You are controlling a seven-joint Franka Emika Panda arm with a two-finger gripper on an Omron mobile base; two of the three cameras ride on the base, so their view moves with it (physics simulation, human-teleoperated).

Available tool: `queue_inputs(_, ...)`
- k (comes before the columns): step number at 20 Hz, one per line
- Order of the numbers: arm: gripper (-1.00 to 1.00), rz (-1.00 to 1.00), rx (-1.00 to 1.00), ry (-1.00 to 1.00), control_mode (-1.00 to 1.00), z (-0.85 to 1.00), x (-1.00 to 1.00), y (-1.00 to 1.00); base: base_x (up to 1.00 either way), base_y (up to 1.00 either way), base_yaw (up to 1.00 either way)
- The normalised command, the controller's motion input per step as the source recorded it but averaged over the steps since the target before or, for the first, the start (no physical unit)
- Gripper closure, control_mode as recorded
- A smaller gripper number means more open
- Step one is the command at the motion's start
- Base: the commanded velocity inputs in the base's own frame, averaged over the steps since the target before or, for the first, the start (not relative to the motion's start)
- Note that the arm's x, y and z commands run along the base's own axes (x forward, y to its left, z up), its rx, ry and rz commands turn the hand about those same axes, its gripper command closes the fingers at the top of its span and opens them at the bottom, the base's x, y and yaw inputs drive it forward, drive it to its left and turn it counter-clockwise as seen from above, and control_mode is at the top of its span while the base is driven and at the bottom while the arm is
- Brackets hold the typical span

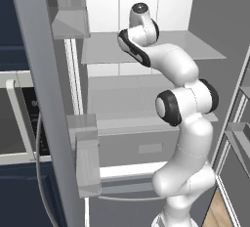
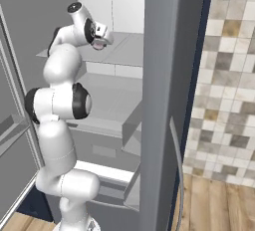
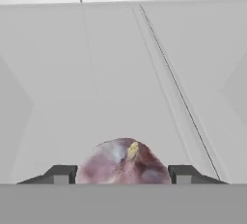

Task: Take the cheese, fish, and garlic from the fridge and place them on the plate on the dining counter to create an appetizer plate.

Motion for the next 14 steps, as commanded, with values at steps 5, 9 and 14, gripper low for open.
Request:
queue_inputs(5, 1.0, 0.0, 0.0, -0.2, -1.0, 0.28, -0.98, -0.11, 0.0, 0.0, 0.0)
queue_inputs(9, 1.0, 0.0, 0.0, -0.11, -1.0, 0.25, -1.0, -0.25, 0.0, 0.0, 0.0)
queue_inputs(14, 1.0, 0.0, 0.0, 0.0, -1.0, 0.0, -1.0, -0.11, 0.0, 0.0, 0.0)
